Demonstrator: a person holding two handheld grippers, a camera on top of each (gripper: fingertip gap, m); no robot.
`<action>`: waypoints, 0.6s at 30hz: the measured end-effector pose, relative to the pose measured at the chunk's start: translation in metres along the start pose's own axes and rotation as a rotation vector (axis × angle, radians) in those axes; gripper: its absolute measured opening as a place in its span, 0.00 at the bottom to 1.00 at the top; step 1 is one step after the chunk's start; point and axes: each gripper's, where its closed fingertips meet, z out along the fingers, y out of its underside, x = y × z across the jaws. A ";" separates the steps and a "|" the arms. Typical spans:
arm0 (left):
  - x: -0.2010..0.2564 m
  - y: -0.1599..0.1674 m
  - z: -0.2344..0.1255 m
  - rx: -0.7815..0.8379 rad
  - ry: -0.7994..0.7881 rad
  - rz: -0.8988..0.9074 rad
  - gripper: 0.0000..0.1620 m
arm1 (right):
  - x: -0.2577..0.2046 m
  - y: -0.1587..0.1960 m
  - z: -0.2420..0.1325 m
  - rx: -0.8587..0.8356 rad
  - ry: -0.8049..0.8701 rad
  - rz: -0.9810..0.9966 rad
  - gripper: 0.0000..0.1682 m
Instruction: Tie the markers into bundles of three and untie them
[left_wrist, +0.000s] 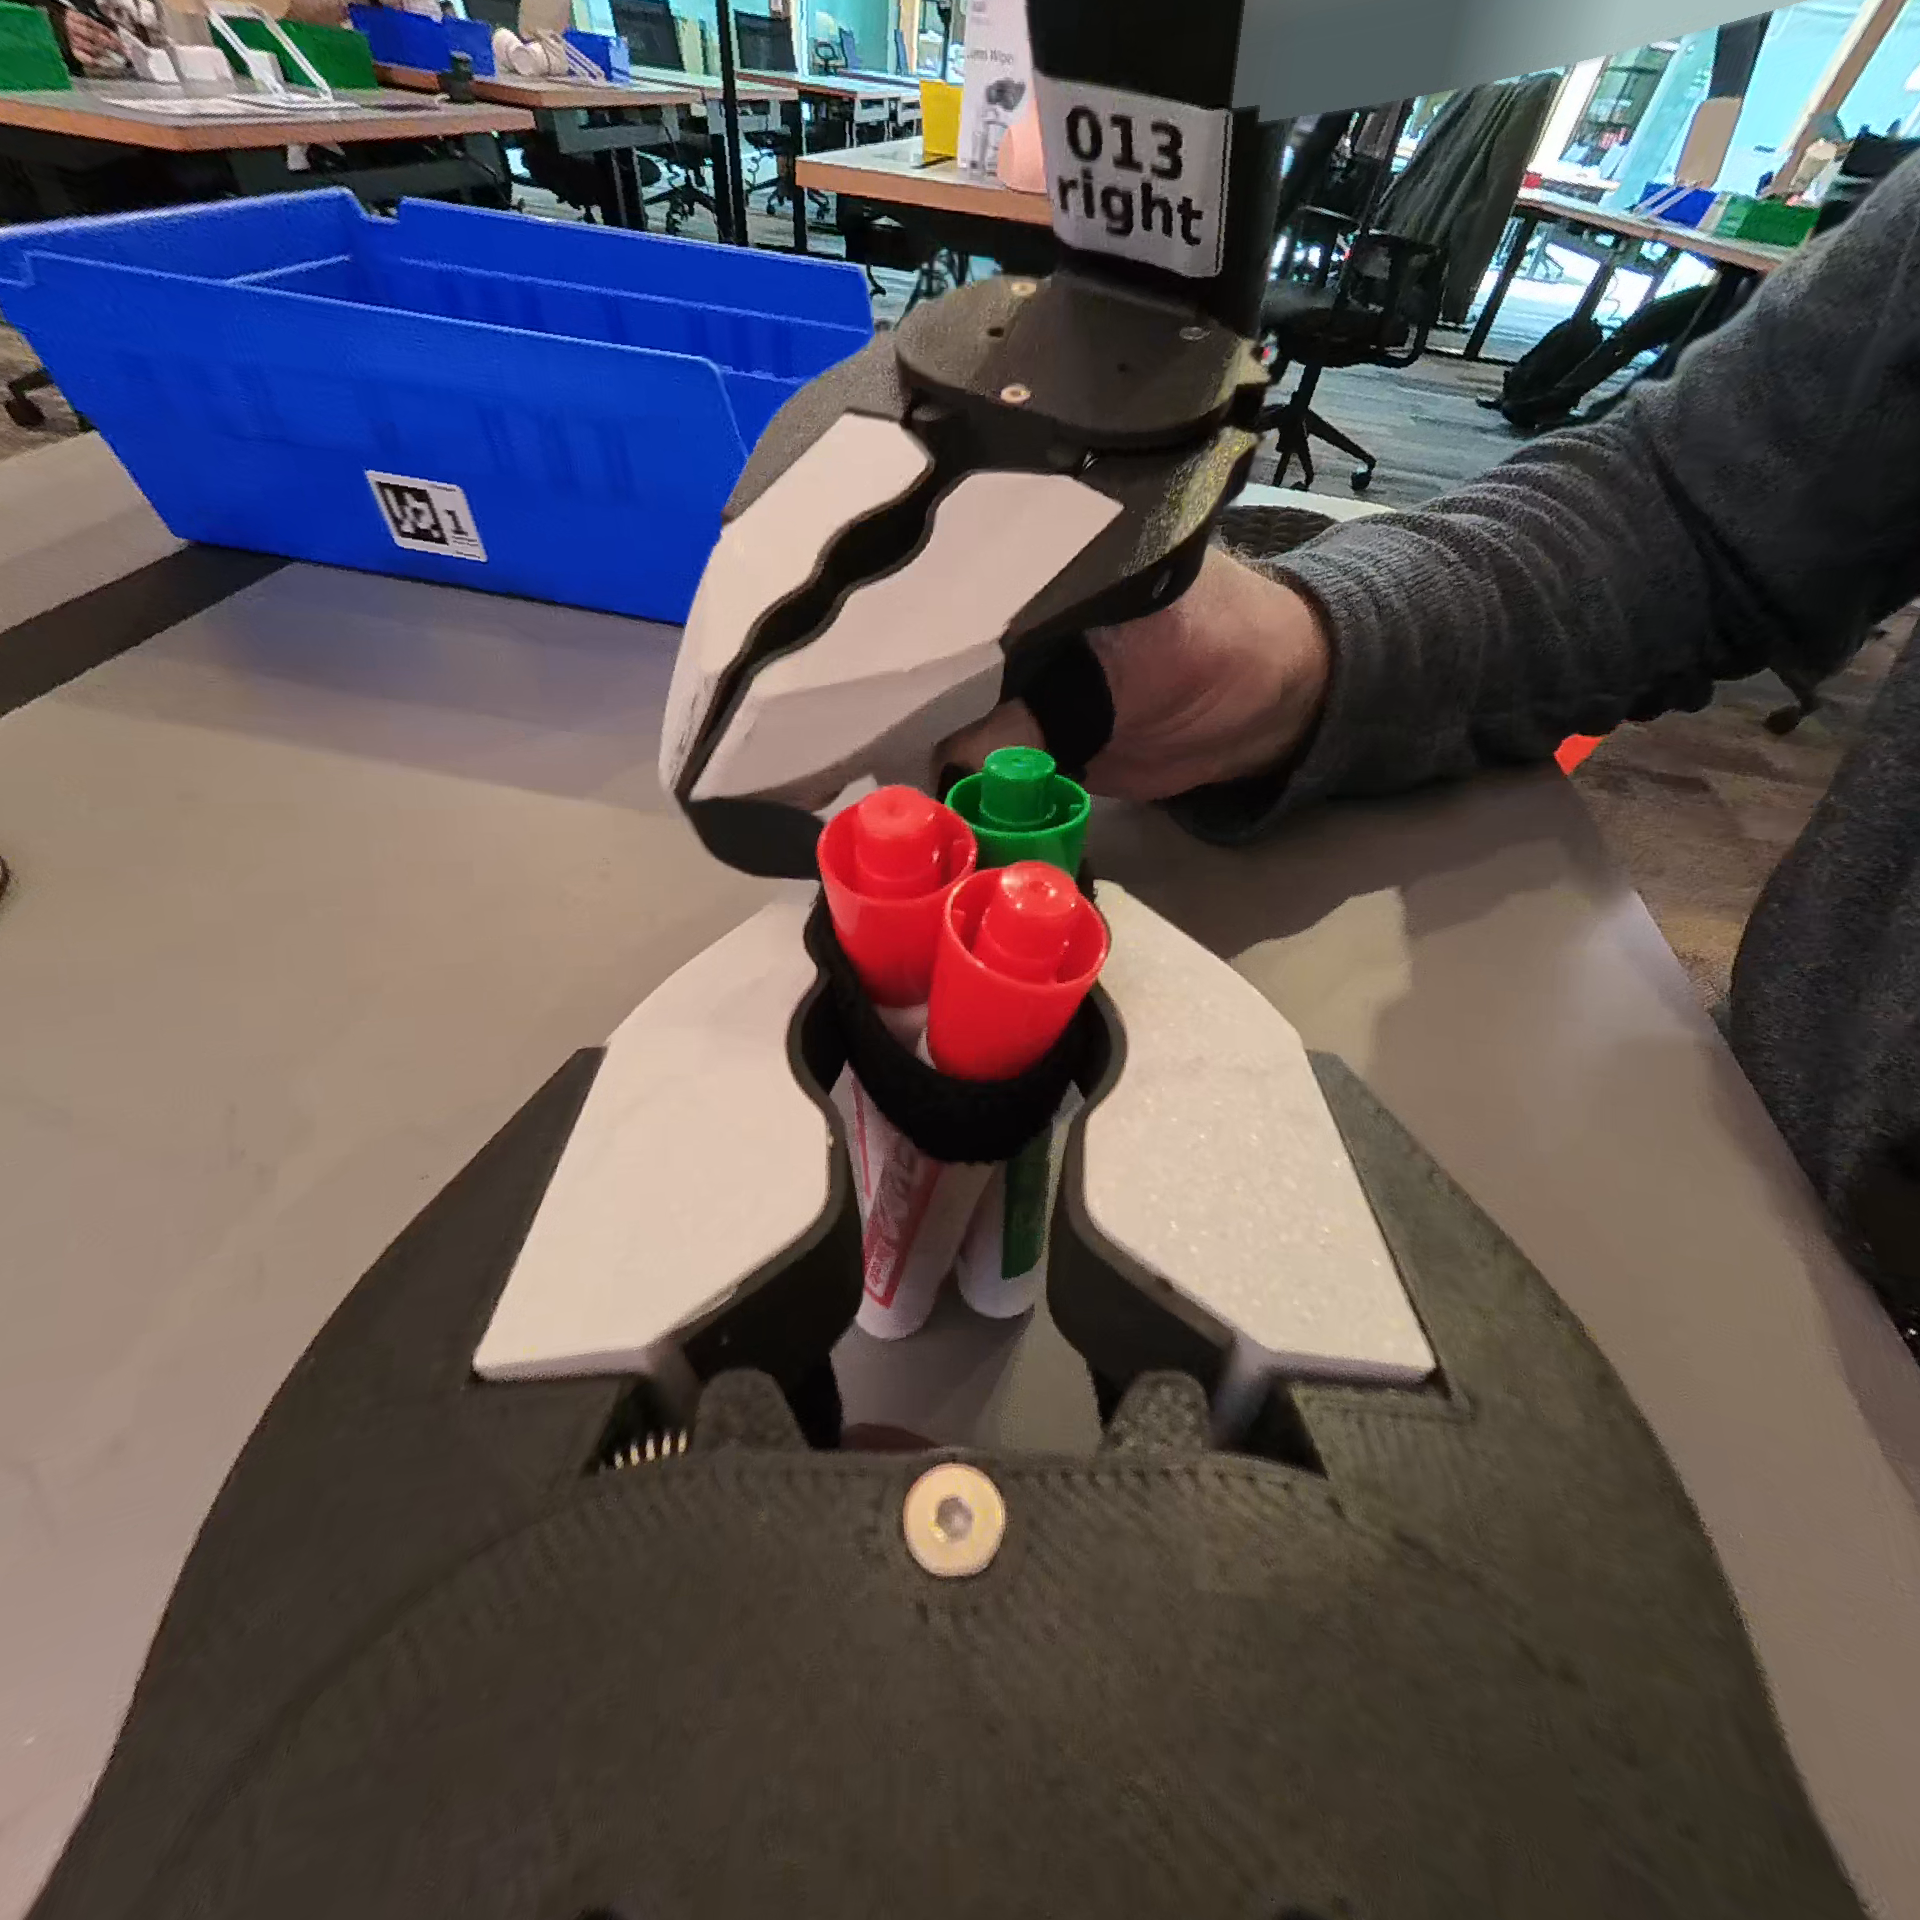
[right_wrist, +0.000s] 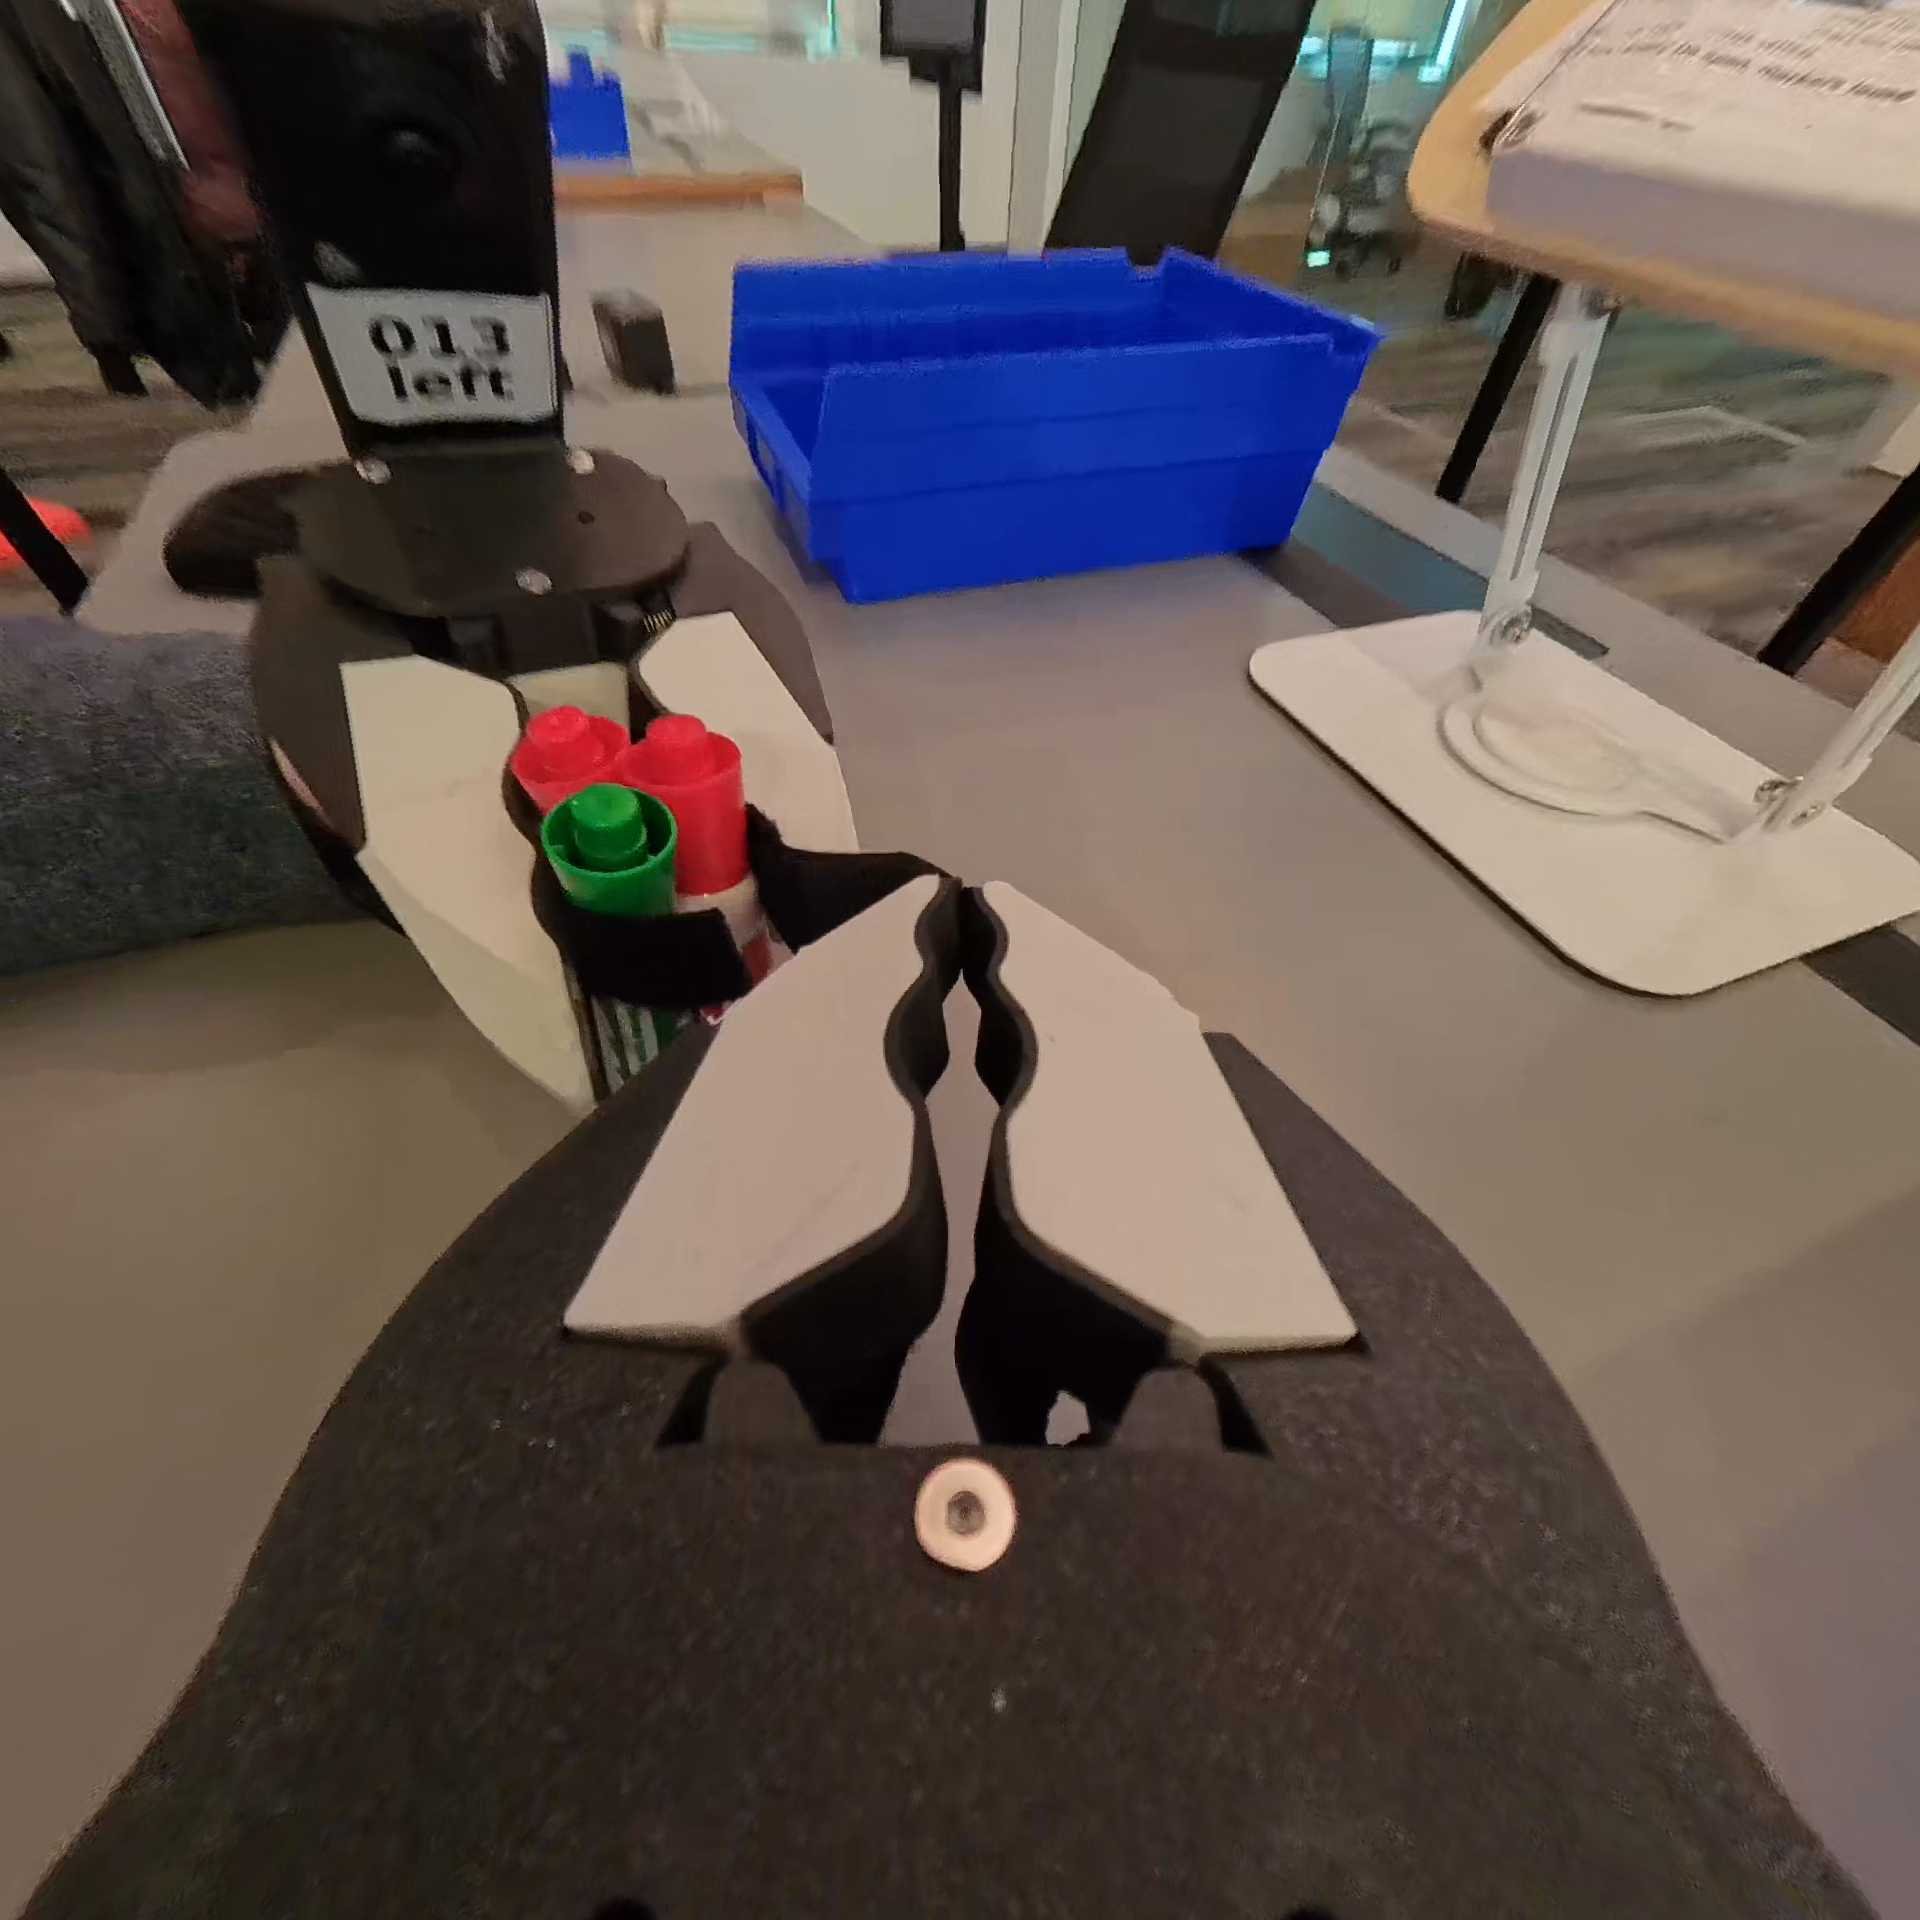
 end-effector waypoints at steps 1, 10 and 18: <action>-0.001 0.000 -0.001 0.001 -0.001 0.002 0.25 | -0.001 -0.004 -0.003 0.028 -0.023 0.008 0.04; -0.004 0.000 -0.002 0.000 -0.026 0.018 0.25 | -0.023 -0.002 -0.035 0.036 -0.217 -0.070 0.14; -0.004 0.001 -0.002 -0.005 -0.030 0.033 0.25 | -0.047 -0.008 -0.025 -0.044 -0.278 -0.305 0.14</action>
